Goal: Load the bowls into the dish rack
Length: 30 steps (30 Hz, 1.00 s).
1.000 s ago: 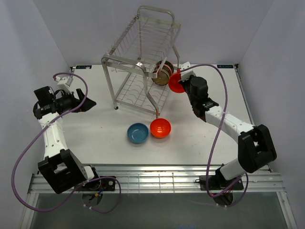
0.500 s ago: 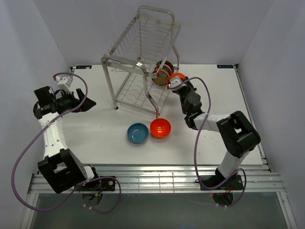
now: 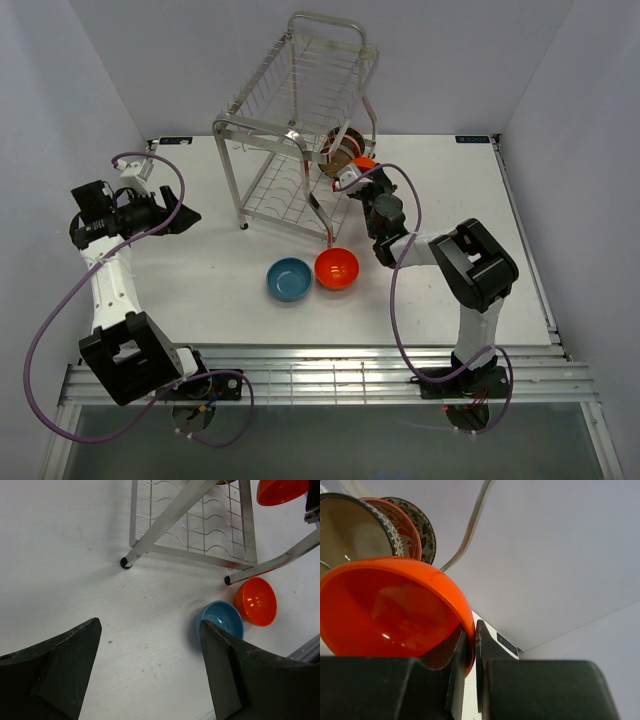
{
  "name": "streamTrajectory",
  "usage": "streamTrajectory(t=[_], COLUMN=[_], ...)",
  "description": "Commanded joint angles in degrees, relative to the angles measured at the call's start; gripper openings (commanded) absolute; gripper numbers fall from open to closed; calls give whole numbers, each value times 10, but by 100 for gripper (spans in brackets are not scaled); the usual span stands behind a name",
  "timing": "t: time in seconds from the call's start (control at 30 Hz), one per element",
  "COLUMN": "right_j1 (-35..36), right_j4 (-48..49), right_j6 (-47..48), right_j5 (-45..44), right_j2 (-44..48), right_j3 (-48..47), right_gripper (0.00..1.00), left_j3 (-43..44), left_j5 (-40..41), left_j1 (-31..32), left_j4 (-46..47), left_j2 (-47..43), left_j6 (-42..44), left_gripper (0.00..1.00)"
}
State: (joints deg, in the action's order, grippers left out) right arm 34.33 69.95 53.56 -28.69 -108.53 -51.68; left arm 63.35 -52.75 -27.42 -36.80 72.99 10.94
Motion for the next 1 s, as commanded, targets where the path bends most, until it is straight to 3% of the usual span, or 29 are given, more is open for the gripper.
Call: streamTrajectory(t=[0.0,0.97], right_j1=[7,18], right_j4=[222,194], right_j6=[11,9], right_j5=[-21,-37], right_j2=[-12,-129], right_j3=[-45,-177], right_gripper=[8,8], left_j3=[-3,-14], left_j5=[0,12], left_j1=[-3,-3], left_j4=[13,25], left_j2=[-1,8], left_j6=[14,23], left_gripper=[90,90])
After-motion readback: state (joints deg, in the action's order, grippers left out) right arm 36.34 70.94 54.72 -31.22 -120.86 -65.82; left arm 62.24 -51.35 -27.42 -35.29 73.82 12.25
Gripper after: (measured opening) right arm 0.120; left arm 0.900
